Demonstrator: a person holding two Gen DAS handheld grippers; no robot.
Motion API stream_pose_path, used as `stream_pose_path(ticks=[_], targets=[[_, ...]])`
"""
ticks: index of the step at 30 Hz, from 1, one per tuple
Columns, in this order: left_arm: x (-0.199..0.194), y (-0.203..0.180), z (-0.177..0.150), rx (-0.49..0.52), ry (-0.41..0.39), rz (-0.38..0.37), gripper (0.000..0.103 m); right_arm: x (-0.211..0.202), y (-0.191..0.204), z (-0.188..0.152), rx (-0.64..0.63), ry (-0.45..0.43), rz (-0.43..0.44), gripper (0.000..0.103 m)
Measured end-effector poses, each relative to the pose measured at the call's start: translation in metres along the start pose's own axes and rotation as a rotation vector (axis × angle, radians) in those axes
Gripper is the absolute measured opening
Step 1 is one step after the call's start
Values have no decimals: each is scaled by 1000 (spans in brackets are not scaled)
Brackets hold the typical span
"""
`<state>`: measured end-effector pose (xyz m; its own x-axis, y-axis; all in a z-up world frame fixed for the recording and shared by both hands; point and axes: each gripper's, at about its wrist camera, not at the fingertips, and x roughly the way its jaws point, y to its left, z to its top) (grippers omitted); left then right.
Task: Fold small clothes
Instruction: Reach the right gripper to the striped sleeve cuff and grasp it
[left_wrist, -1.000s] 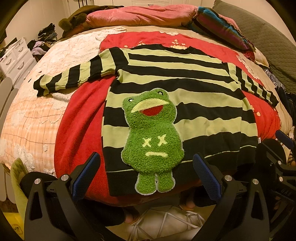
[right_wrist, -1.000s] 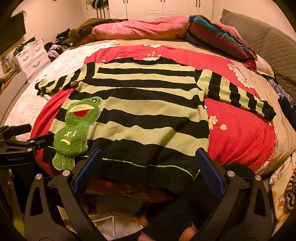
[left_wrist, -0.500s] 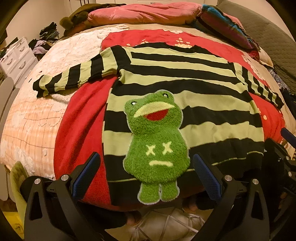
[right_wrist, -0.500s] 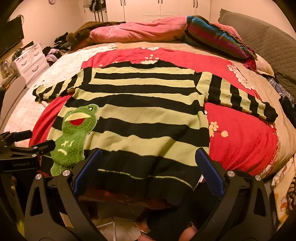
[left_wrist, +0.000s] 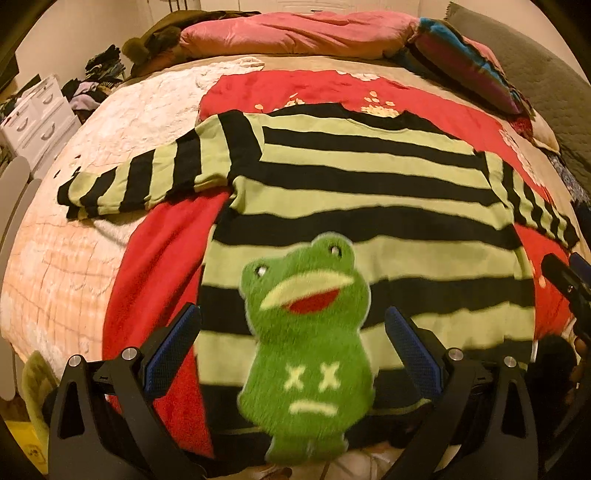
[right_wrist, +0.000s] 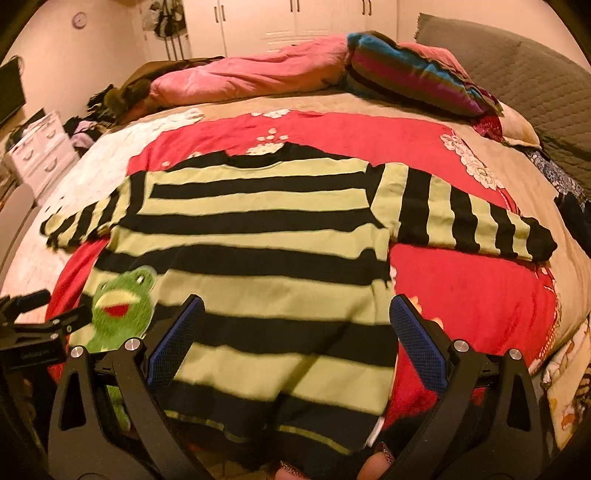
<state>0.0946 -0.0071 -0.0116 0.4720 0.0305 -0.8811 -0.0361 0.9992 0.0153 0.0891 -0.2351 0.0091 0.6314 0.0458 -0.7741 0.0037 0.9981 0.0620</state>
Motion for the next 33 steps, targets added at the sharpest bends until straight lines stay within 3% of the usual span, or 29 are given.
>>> stream_pose_path(ticks=[13, 18, 22, 28, 33], targets=[[33, -21, 79, -26, -32, 11, 99, 50, -30, 90, 139, -62, -52, 94], [45, -38, 108, -37, -23, -13, 99, 58, -65, 122, 260, -93, -69, 94], [53, -56, 126, -21, -33, -17, 99, 65, -102, 142, 350, -116, -140, 94], [76, -75, 143, -21, -6, -29, 99, 64, -172, 136, 479, -158, -287, 94], [97, -88, 153, -27, 13, -38, 99, 62, -230, 116, 512, -126, -411, 94]])
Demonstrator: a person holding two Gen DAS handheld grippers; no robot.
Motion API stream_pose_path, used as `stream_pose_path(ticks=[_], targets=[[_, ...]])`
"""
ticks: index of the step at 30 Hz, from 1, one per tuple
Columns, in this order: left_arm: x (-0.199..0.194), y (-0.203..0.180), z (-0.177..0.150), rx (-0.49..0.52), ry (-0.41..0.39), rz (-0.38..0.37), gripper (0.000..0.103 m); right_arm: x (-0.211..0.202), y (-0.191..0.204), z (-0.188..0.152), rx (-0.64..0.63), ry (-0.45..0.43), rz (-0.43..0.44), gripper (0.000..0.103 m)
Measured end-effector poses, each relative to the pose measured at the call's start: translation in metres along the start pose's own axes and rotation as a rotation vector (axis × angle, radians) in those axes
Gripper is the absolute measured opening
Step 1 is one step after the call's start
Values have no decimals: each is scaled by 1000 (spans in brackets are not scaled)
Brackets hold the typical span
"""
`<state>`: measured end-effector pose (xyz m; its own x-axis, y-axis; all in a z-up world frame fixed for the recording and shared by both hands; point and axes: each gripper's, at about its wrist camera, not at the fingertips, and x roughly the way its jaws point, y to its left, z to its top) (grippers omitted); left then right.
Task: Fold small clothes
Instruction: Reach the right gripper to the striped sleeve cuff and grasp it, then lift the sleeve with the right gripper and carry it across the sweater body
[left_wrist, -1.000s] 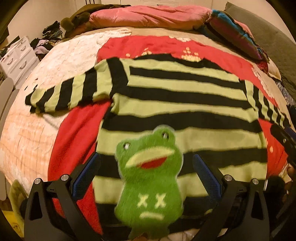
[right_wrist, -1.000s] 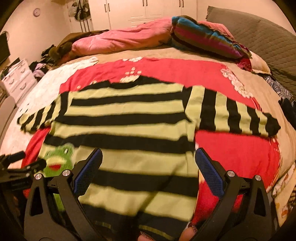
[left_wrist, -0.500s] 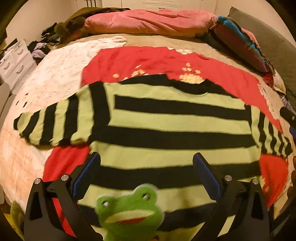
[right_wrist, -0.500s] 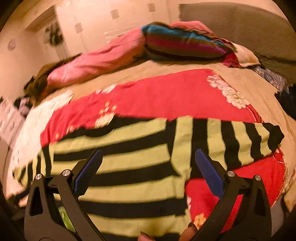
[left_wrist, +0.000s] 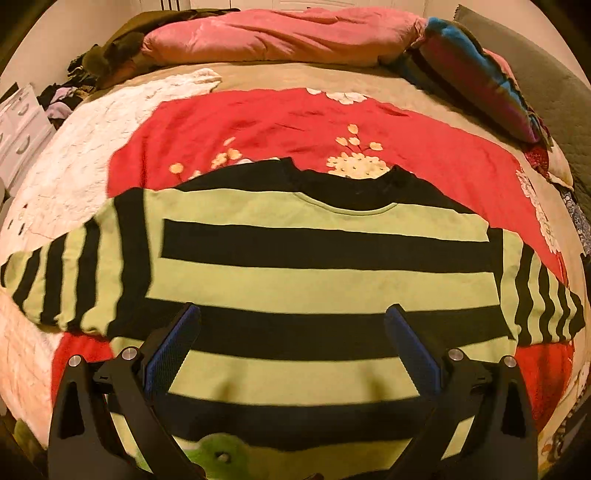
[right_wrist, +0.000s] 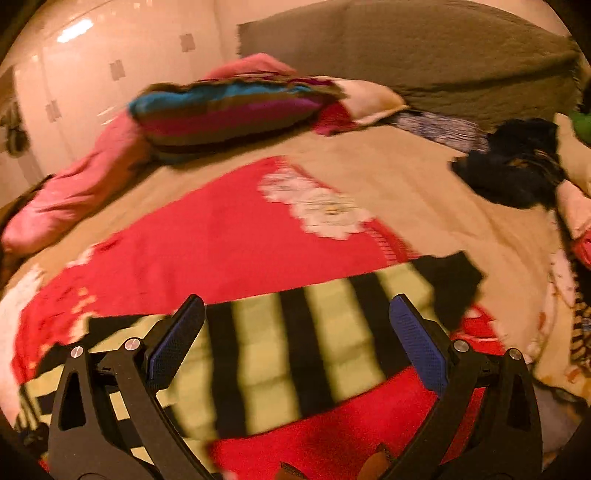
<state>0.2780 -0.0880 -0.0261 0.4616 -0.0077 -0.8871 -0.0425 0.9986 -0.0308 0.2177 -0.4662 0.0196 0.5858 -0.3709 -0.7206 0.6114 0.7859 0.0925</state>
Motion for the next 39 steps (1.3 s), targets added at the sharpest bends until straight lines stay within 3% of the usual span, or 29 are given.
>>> stream_pose_path(ticks=[11, 15, 21, 27, 35, 36, 39], targets=[[29, -31, -3, 36, -4, -37, 99, 33, -130, 2, 229, 9, -184, 94], [37, -43, -9, 82, -6, -21, 99, 55, -160, -3, 336, 51, -169, 94], [47, -40, -16, 66, -2, -6, 99, 85, -160, -9, 332, 136, -186, 94], [51, -38, -21, 93, -6, 28, 99, 96, -158, -6, 326, 137, -175, 94], [52, -28, -22, 97, -18, 36, 99, 123, -183, -9, 430, 172, -117, 94], [53, -27, -22, 94, -15, 33, 99, 125, -183, -9, 428, 170, -115, 93], [57, -25, -26, 84, -7, 26, 99, 122, -181, -9, 443, 153, -64, 71]])
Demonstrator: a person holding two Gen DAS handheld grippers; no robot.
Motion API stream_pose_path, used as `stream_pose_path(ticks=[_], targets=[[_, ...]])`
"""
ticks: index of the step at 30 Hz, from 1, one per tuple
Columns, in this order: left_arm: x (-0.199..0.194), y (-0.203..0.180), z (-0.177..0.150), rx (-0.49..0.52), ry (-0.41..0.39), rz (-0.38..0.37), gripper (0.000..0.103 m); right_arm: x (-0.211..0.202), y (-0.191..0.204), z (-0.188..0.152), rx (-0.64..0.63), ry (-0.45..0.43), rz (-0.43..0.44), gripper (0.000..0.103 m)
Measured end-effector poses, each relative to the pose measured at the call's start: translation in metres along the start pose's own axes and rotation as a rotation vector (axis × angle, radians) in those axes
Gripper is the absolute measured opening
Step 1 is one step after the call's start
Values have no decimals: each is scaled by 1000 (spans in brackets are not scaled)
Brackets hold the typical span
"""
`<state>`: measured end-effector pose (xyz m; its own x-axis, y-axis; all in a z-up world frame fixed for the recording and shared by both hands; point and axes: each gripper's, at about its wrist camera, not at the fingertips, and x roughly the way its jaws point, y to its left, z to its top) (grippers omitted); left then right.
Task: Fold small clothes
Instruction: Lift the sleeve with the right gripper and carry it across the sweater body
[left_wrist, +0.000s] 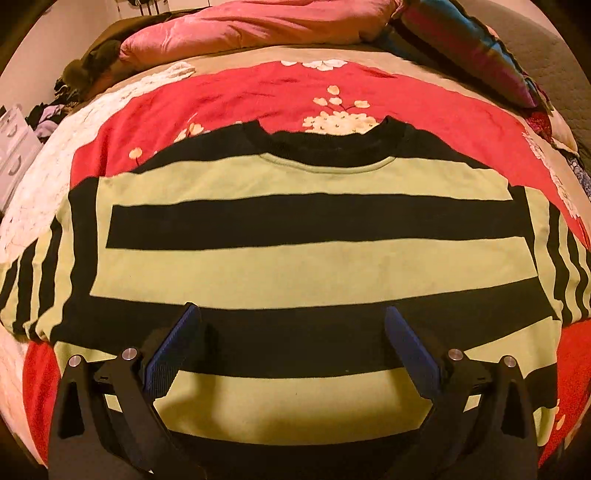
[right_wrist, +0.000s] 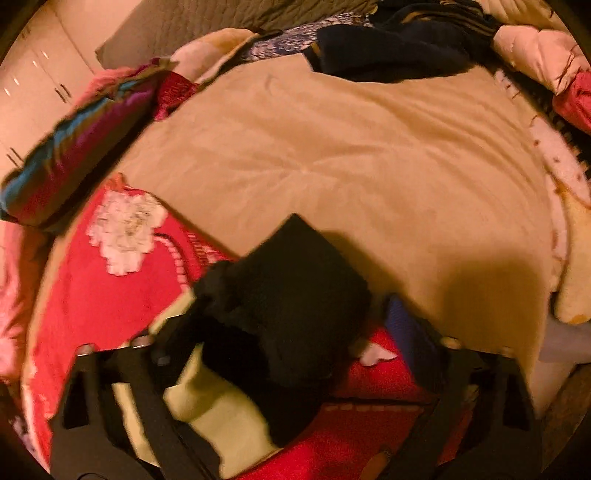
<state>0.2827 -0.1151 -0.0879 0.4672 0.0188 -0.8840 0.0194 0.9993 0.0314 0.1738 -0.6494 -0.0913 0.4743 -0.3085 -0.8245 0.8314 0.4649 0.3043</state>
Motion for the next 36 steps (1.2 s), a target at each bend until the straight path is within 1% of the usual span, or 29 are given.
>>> stream_pose_path(ticks=[2, 3, 4, 7, 9, 12, 17, 19, 21, 24, 27, 30, 32, 33, 36], targets=[[1, 0, -3, -6, 6, -10, 99, -4, 1, 0, 2, -7, 23, 60], [2, -1, -5, -6, 8, -16, 99, -6, 1, 0, -1, -11, 41, 51], [2, -2, -6, -4, 9, -24, 99, -7, 1, 0, 1, -15, 62, 39], [2, -4, -11, 8, 8, -41, 98, -15, 8, 2, -24, -30, 122, 24], [0, -1, -14, 2, 5, -55, 98, -23, 18, 3, -58, -53, 159, 20], [-4, 5, -15, -13, -1, -67, 98, -36, 28, 5, -69, -82, 221, 20], [-16, 20, -17, -54, -18, -67, 98, -62, 48, 6, -76, -97, 389, 20], [-21, 26, -17, -66, -22, -67, 98, -75, 65, 2, -93, -103, 455, 20], [-28, 34, -17, -87, -30, -63, 98, -91, 89, -6, -144, -106, 527, 20], [-37, 46, -18, -120, -36, -72, 98, -112, 121, -18, -225, -120, 590, 20], [-46, 60, -18, -141, -50, -63, 98, -132, 158, -37, -315, -116, 659, 20], [-53, 73, -17, -175, -59, -62, 98, -145, 195, -64, -414, -90, 709, 20], [-56, 80, -18, -192, -63, -61, 98, -152, 211, -83, -464, -68, 749, 20], [-57, 84, -19, -201, -67, -57, 99, -154, 224, -95, -499, -40, 774, 20], [-59, 96, -23, -222, -74, -51, 99, -162, 251, -134, -602, -4, 800, 20]])
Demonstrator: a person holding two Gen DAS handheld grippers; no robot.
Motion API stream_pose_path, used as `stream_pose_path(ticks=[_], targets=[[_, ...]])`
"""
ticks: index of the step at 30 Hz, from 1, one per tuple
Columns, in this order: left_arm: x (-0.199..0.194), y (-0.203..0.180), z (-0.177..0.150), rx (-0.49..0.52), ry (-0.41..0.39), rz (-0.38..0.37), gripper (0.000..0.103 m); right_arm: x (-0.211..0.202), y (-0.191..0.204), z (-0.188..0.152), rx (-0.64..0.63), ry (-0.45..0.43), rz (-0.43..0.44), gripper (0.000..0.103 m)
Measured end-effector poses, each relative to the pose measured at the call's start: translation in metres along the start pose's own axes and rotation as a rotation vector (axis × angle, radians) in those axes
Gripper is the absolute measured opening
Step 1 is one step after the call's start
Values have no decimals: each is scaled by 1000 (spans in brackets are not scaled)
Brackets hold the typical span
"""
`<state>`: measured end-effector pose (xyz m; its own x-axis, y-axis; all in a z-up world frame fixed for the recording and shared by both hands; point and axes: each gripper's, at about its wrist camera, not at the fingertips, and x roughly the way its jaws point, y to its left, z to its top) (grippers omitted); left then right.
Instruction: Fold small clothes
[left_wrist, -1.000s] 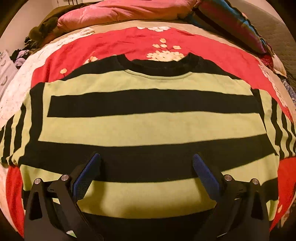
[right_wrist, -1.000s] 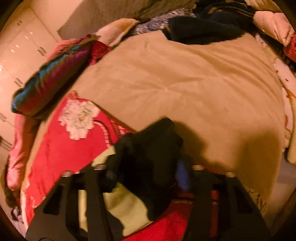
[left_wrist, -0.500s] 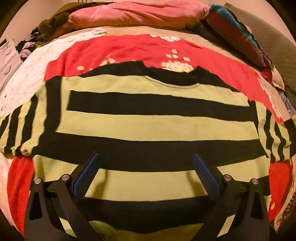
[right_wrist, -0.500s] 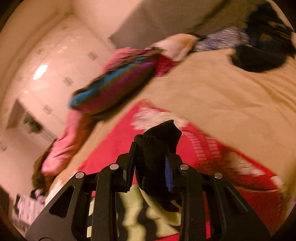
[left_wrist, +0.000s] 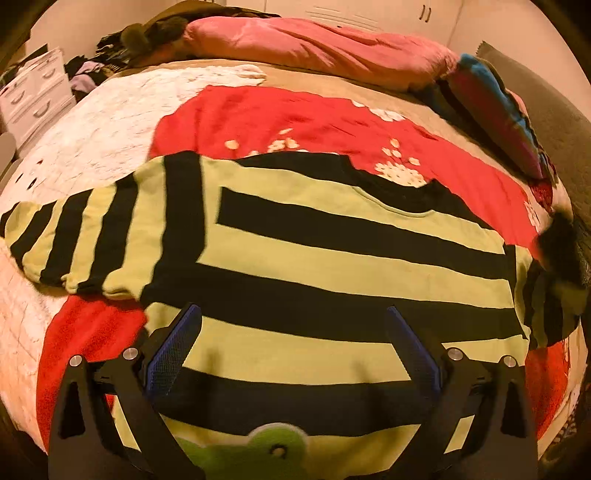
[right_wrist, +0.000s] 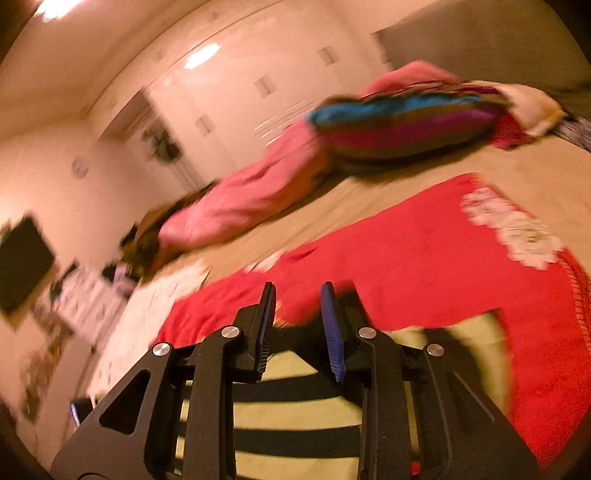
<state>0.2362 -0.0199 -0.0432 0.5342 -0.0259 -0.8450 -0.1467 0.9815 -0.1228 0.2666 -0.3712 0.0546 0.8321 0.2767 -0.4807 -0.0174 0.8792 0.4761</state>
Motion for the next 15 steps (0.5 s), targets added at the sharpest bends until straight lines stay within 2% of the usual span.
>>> stream_pose_path(ticks=[5, 8, 10, 12, 15], targets=[[4, 21, -7, -40, 27, 10, 99, 43, 70, -46, -164, 156, 78, 19], [5, 29, -7, -66, 28, 6, 99, 56, 86, -61, -192, 238, 133, 22], [6, 26, -9, -64, 35, 0, 99, 54, 79, -56, -175, 254, 157, 56], [8, 20, -10, -47, 42, -9, 99, 43, 61, -43, -122, 219, 182, 57], [10, 6, -12, -20, 42, -28, 99, 25, 17, -17, -12, 146, 151, 61]])
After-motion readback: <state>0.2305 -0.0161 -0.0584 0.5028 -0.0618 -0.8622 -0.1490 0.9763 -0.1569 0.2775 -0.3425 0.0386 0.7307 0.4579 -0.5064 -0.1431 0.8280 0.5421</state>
